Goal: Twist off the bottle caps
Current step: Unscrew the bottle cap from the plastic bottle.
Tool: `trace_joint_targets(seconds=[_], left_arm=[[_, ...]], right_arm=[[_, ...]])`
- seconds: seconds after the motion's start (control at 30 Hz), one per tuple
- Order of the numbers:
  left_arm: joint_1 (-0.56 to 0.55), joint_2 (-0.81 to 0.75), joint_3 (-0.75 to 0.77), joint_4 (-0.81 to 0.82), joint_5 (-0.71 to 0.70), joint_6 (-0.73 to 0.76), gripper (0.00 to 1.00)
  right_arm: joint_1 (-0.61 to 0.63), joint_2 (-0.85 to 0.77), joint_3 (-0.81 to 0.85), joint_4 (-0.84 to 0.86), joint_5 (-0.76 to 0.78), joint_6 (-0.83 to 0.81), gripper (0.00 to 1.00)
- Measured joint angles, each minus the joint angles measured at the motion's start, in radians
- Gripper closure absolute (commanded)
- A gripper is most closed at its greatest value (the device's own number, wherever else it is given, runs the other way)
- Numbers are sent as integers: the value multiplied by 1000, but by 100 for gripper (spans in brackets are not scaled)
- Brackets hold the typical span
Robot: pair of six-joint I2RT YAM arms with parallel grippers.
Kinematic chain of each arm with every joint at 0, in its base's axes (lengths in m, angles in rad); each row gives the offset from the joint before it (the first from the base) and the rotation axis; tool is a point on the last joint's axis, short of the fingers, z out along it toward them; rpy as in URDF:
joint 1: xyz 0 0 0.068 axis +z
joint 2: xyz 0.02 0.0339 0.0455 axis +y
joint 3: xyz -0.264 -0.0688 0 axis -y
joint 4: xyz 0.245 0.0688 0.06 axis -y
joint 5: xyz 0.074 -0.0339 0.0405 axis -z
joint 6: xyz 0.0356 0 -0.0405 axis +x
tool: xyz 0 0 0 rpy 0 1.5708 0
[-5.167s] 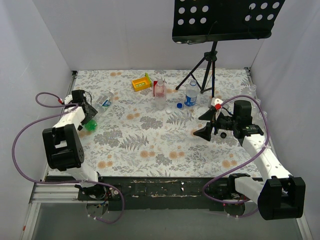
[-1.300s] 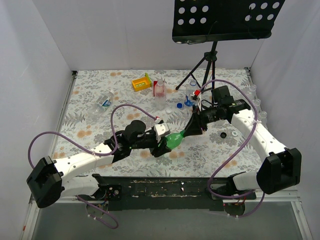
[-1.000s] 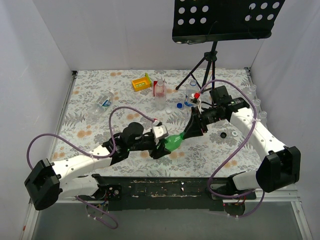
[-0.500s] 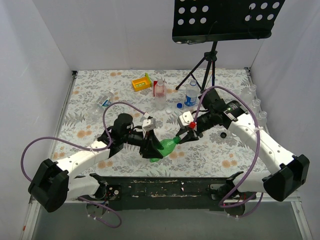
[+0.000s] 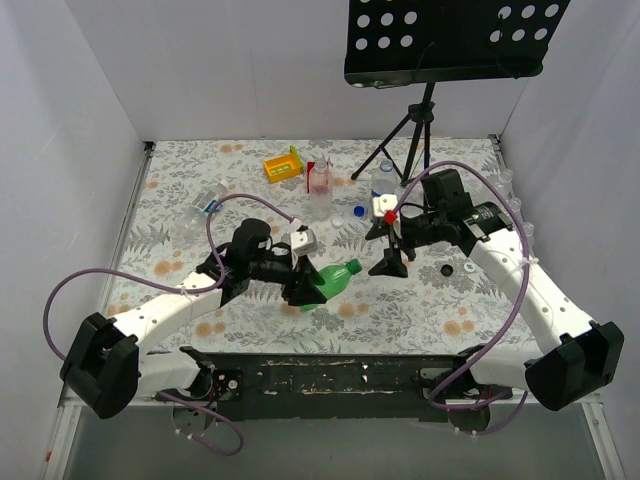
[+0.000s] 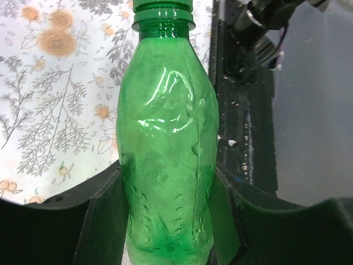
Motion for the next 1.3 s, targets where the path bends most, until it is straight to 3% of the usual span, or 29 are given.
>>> trace_joint_targets(seconds=[0.23, 0.4, 0.53, 0.8, 1.07, 1.3], left_arm=[[-110, -16, 24, -148, -244, 104, 96], [-240, -57, 24, -167, -463, 147, 97], [-275, -66, 24, -151, -591, 167, 98], [-301, -40, 28, -127, -669, 181, 98], [-321, -23, 48, -120, -679, 182, 98], [-325, -23, 49, -111, -682, 181, 98]], right_arm=[[-152, -17, -54, 136, -155, 258, 11], [-196, -121, -318, 439, -169, 718, 8], [-195, -157, -452, 541, -151, 966, 12], [-195, -143, -498, 674, -198, 1188, 19], [-195, -82, -499, 740, -230, 1297, 24], [-188, -67, -500, 740, -231, 1322, 41]])
